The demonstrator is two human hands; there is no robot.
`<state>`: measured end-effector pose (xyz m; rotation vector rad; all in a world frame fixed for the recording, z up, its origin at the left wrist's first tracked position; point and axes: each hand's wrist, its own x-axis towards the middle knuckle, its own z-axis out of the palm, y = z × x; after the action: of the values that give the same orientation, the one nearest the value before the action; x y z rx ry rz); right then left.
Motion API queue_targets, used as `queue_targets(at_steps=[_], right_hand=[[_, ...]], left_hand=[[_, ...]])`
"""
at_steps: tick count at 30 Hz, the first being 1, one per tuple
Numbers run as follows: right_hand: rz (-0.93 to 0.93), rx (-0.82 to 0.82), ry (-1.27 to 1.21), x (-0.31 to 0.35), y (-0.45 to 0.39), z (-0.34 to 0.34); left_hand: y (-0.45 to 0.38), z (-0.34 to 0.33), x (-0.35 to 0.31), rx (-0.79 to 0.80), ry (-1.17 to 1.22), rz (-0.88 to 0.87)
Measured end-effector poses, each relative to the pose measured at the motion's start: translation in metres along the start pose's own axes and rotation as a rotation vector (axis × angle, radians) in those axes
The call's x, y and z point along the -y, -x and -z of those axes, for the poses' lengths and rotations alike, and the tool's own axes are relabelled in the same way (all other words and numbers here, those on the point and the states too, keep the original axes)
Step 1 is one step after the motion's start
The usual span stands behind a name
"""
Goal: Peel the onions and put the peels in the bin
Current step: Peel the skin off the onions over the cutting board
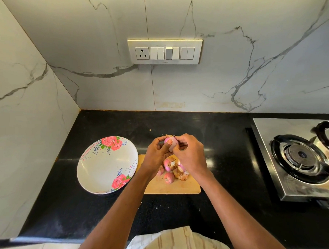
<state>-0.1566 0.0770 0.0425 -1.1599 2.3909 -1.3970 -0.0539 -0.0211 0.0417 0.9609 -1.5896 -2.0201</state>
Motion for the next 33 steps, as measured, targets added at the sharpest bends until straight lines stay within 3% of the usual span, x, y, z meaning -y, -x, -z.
queue_targets(at_steps=[13, 21, 24, 26, 33], right_hand=[[0.026, 0.075, 0.064, -0.014, -0.014, 0.015], [-0.223, 0.08, 0.026, -0.03, -0.004, 0.005], [-0.4, 0.077, 0.055, -0.046, 0.004, -0.002], [-0.451, 0.16, 0.113, -0.058, 0.01, -0.007], [-0.389, 0.375, 0.21, -0.063, 0.022, -0.022]], left_hand=[[0.005, 0.024, -0.004, 0.192, -0.007, 0.119], [0.01, 0.021, 0.009, 0.197, -0.215, 0.059], [0.015, 0.024, 0.014, 0.172, -0.178, 0.052], [0.016, 0.027, 0.015, 0.15, -0.15, 0.041], [0.015, 0.026, 0.01, 0.067, 0.122, 0.178]])
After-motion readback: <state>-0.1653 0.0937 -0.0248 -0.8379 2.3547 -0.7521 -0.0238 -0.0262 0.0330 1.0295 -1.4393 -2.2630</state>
